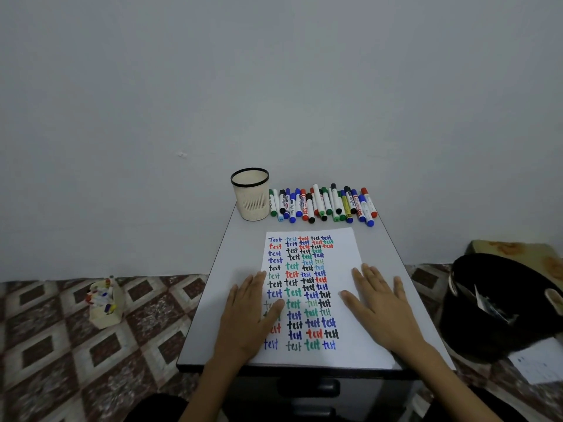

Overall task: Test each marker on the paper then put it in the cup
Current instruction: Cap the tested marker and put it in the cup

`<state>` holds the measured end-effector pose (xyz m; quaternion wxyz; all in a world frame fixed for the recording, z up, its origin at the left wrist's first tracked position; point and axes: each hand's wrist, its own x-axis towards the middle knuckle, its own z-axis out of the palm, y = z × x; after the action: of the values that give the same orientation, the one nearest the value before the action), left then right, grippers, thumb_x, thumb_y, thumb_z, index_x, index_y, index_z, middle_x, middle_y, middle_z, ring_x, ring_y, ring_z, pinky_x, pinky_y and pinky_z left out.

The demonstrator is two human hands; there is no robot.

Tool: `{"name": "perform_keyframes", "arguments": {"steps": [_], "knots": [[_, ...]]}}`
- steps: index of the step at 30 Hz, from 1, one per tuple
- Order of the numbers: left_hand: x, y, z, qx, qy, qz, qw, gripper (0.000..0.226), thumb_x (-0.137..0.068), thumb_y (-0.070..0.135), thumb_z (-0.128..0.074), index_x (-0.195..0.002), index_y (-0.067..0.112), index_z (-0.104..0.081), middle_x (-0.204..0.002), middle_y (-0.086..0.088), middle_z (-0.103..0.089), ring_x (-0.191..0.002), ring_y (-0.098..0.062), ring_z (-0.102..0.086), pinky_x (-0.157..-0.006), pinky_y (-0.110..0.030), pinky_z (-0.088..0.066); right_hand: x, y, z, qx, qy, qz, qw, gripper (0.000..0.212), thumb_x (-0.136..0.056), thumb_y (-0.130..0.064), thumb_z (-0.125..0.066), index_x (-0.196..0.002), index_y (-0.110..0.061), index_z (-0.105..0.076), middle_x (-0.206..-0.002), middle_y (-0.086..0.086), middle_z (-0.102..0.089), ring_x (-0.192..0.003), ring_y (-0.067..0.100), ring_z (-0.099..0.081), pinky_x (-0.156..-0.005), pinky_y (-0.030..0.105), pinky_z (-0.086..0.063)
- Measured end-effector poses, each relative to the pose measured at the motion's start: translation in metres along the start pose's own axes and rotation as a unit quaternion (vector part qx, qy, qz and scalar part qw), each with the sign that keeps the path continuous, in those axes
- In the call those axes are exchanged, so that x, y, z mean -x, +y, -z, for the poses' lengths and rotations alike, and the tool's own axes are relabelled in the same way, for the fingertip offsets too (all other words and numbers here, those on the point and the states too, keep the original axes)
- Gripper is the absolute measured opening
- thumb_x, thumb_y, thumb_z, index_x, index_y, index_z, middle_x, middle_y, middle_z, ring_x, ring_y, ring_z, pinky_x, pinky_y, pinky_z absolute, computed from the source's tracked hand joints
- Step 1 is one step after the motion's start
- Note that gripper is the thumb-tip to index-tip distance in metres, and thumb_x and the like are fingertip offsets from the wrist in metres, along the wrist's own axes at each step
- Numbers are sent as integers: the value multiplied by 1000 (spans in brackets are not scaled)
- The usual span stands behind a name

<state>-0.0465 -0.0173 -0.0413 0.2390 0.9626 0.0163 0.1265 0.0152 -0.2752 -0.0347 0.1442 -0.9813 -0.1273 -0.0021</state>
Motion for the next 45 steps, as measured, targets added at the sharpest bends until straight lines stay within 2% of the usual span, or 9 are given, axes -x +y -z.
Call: {"name": "perform_keyframes", "arguments": {"steps": [8, 13, 17, 28, 32, 36, 40, 42, 45], "knots": [[-8, 4, 4, 45, 7, 42, 998, 69, -93, 55, -35, -149, 28, -6, -155, 9, -14, -141, -8, -13, -113, -28, -7, -14, 2, 7, -93, 30, -13, 995, 82, -86, -71, -15, -154, -29, 2, -162, -5, 4, -149, 12, 0, -118, 40, 5], [-27, -16, 9, 10, 18, 11, 1000, 58, -98, 43, -32, -149, 22, -14, -156, 3, -16, -140, -5, -12, -113, -25, -8, -59, 15, 24, -182, 122, -49, 974, 57, -102, -38, -38, -153, -18, -22, -162, 3, -10, -148, 21, -13, -116, 44, -18], [-29, -17, 8, -31, 10, -2, 999, 59, -94, 45, -19, -147, 19, -23, -155, 1, -19, -142, -8, -11, -112, -21, 1, -103, 33, 32, -176, 156, -82, 968, 49, -104, -26, -37, -150, -13, -28, -161, 7, -15, -147, 25, -18, -115, 46, -24], [-29, -15, 8, -8, 19, 23, 1000, 50, -99, 45, -28, -145, 26, -26, -154, 8, -19, -131, 7, -4, -110, -20, -2, -165, 47, 28, -111, 129, -92, 981, 47, -104, -20, -34, -150, -13, -29, -160, 11, -17, -144, 31, -24, -112, 47, -31], [-30, -15, 6, -12, 20, 22, 999, 61, -93, 56, -21, -145, 26, -27, -154, 7, -21, -131, 6, -5, -110, -22, -4, -166, 48, 24, -74, 123, -72, 987, 43, -104, -21, -36, -144, -6, -38, -152, 15, -35, -132, 30, -42, -109, 43, -39], [-29, -15, 7, -10, 17, 22, 1000, 73, -85, 65, -13, -145, 26, -27, -154, 8, -20, -132, 5, -3, -110, -22, -2, -164, 46, 25, -89, 181, -69, 977, 33, -101, -15, -41, -130, -1, -50, -130, 18, -54, -109, 28, -54, -93, 36, -46], [-28, -13, 8, -9, 19, 28, 999, 70, -86, 61, -17, -145, 25, -28, -154, 7, -21, -131, 5, -4, -109, -22, -3, -165, 49, 23, -70, 135, -62, 986, 49, -102, -21, -37, -148, -6, -30, -155, 14, -30, -139, 28, -33, -111, 42, -33], [-29, -13, 8, -9, 18, 30, 999, 66, -87, 57, -20, -145, 25, -29, -154, 7, -21, -130, 5, -4, -109, -22, -3, -167, 50, 22, -81, 120, -62, 988, 50, -102, -22, -36, -149, -7, -29, -157, 11, -26, -142, 27, -30, -113, 42, -29], [-29, -14, 7, -11, 18, 26, 999, 67, -87, 59, -19, -145, 26, -29, -154, 8, -21, -131, 5, -4, -109, -22, -3, -167, 50, 21, -105, 193, -57, 974, 36, -99, -21, -45, -128, -2, -53, -133, 18, -53, -113, 26, -53, -89, 34, -45]]}}
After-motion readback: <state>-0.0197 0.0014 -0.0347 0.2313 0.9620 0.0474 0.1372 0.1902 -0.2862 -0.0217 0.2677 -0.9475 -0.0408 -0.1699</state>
